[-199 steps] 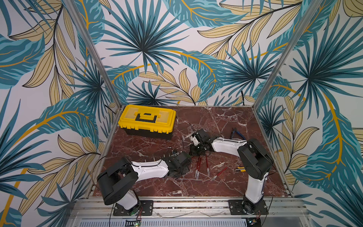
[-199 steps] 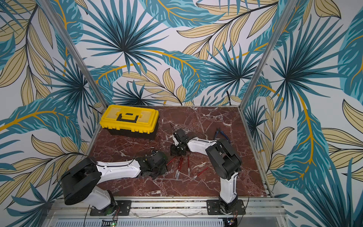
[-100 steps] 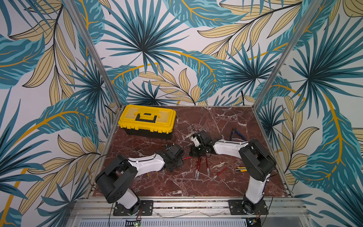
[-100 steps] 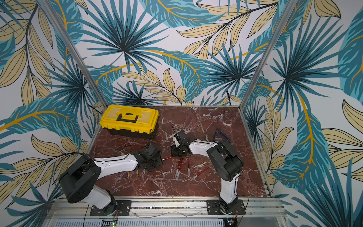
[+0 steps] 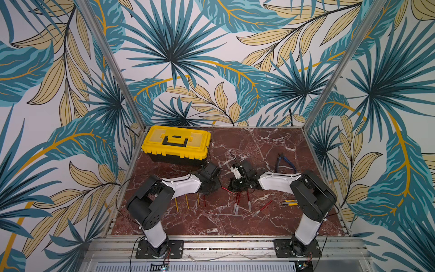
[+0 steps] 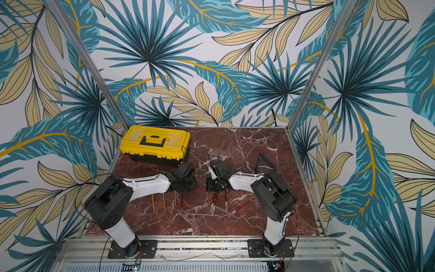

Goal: Remove protective caps from carving knives
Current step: Adjust the carving knife at the center of the board.

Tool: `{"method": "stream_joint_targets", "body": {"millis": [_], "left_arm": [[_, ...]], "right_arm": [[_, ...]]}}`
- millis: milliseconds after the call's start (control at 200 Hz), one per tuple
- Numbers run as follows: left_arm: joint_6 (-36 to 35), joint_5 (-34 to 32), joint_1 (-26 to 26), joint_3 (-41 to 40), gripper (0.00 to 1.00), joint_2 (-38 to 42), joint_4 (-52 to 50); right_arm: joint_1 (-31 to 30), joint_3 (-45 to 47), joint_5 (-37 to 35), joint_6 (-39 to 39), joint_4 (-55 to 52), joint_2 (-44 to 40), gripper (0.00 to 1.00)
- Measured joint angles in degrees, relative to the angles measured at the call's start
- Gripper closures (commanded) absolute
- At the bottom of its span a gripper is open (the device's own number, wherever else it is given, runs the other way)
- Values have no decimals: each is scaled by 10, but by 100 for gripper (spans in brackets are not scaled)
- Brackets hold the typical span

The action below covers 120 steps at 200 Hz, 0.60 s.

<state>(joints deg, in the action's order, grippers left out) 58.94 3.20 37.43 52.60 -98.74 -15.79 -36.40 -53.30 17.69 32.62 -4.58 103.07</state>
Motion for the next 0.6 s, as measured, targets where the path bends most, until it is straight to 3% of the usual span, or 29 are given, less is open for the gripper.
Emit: {"method": "stream_joint_targets", "body": {"millis": [436, 601], "left_arm": [[-11, 16, -4, 20, 100, -18, 2], [-11, 21, -5, 20, 100, -18, 3]], "right_arm": [[-66, 33, 11, 43, 20, -20, 96], [-76, 36, 34, 78, 75, 0, 96]]}}
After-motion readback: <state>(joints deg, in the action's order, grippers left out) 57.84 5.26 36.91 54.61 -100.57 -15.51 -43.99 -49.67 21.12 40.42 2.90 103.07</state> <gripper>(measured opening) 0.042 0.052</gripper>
